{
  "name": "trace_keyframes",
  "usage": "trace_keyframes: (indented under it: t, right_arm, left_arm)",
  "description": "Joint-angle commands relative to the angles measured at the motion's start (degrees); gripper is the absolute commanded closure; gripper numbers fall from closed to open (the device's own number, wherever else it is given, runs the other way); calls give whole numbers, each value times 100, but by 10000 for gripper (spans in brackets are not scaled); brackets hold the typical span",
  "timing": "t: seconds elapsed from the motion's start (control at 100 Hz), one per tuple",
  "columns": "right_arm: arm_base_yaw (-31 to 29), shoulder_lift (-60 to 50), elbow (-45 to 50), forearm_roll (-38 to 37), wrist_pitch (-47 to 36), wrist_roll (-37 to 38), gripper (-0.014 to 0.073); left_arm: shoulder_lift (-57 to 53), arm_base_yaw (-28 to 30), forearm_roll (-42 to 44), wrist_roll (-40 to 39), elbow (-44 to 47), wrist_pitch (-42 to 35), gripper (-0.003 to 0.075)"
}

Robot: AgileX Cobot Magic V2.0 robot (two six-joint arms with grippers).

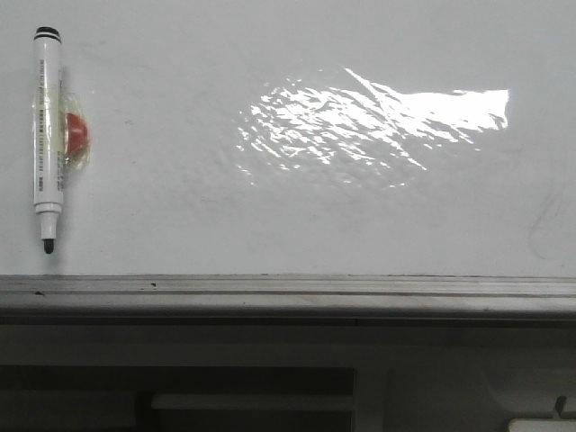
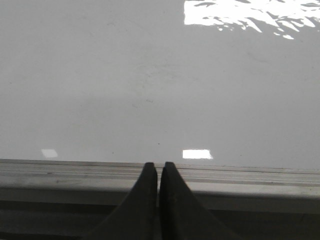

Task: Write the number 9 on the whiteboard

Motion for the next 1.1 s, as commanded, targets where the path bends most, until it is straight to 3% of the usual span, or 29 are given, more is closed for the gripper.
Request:
trace_keyframes:
  t: [0.0, 0.24, 0.84, 1.09]
  right_arm:
    - [-40, -90, 165, -60, -66, -58, 635]
    - [-40, -90, 165, -60, -66, -58, 635]
    - [-40, -90, 165, -60, -77, -58, 635]
    - [-40, -90, 165, 236, -498, -58, 635]
  left_arm:
    - [-141, -37, 84, -30, 99, -327, 741]
    - [-141, -37, 475, -30, 99, -327, 741]
    - [-141, -37, 478, -30, 99, -456, 741]
    - [-141, -37, 927, -30, 99, -550, 741]
